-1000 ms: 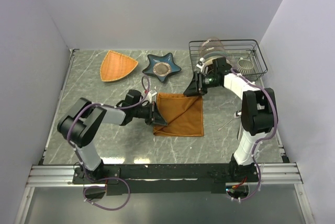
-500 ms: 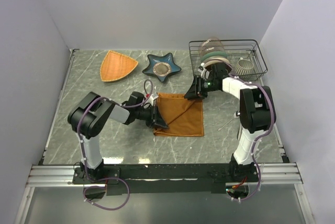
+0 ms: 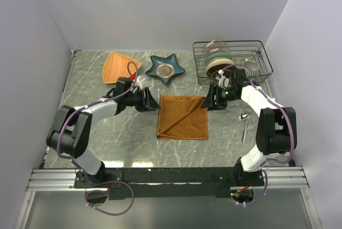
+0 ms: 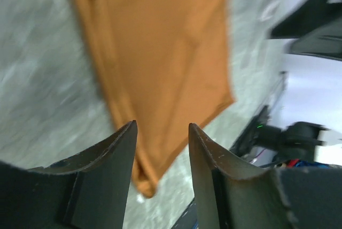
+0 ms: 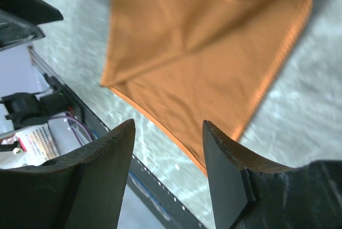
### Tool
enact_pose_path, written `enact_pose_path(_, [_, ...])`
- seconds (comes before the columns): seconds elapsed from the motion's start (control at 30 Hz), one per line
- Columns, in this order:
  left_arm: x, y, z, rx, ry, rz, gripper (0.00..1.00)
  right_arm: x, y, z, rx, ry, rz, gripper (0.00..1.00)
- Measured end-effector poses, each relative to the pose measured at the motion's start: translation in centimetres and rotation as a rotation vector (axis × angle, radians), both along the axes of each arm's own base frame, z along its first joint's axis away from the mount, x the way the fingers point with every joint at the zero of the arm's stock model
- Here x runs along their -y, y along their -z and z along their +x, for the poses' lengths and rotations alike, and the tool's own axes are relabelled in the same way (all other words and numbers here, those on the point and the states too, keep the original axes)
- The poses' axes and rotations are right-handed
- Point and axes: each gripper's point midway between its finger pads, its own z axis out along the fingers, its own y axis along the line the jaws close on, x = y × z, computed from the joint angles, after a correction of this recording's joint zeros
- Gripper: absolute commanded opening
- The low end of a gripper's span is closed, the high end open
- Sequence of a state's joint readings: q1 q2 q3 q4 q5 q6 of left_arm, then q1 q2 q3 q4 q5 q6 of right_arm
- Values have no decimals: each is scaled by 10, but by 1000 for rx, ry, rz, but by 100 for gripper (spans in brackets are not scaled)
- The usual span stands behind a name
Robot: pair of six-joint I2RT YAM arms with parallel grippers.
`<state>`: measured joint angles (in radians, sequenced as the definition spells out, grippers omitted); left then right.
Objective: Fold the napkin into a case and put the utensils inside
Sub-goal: Smooth out the upper triangle-folded napkin at the center of the board.
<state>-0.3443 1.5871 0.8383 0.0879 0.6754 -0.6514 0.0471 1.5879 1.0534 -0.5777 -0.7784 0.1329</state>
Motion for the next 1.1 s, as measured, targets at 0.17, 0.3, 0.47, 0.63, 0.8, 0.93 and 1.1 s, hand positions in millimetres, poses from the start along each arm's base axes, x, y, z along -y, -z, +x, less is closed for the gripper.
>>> enact_pose_path(0.17, [-6,51,-17,-143,7,113,50,7,16,-10,-70,11,-32,61])
enact_pose_path(0.3, [-6,75,-25,-207,9,159,48,8,17,-10,-73,16,-35,61])
enact_pose_path(0.47, [4,78,-24,-210,38,150,40,8,16,-10,-74,17,-34,62])
enact_pose_path(0.63, [13,82,-25,-219,58,130,20,8,14,-8,-66,18,-34,61])
enact_pose_path(0.8, [13,87,-26,-240,61,131,1,8,15,-7,-75,21,-32,61])
enact_pose_path(0.93, [8,86,-26,-238,80,147,1,8,18,-7,-89,26,-30,60])
enact_pose_path(1.1, [-26,88,-25,-245,98,205,1,6,26,-12,-110,39,-17,60])
